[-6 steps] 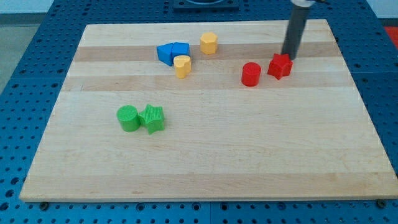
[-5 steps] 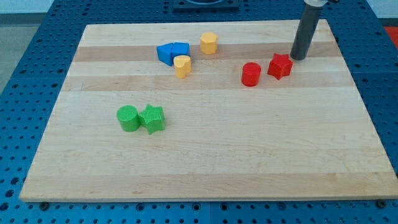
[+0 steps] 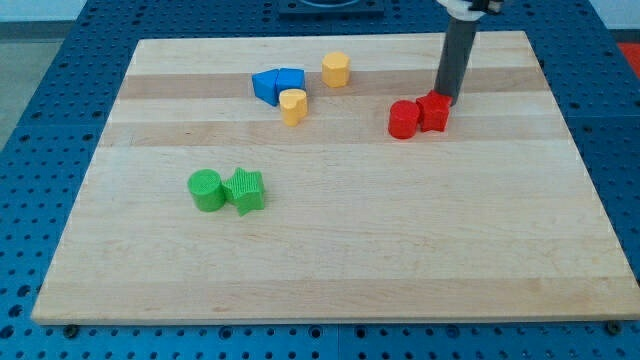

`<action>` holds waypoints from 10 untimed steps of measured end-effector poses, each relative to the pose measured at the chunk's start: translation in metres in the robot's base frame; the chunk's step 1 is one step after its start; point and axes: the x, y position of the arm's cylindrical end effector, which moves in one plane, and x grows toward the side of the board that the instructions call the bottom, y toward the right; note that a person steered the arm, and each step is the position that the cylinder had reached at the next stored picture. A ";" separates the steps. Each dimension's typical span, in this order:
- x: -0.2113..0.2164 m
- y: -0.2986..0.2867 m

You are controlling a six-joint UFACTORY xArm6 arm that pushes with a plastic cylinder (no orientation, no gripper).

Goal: Push the red circle into the green star

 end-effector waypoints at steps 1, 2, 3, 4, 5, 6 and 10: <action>0.000 0.001; 0.001 -0.006; 0.013 -0.018; 0.032 -0.038; 0.050 -0.063; 0.066 -0.092; 0.145 -0.231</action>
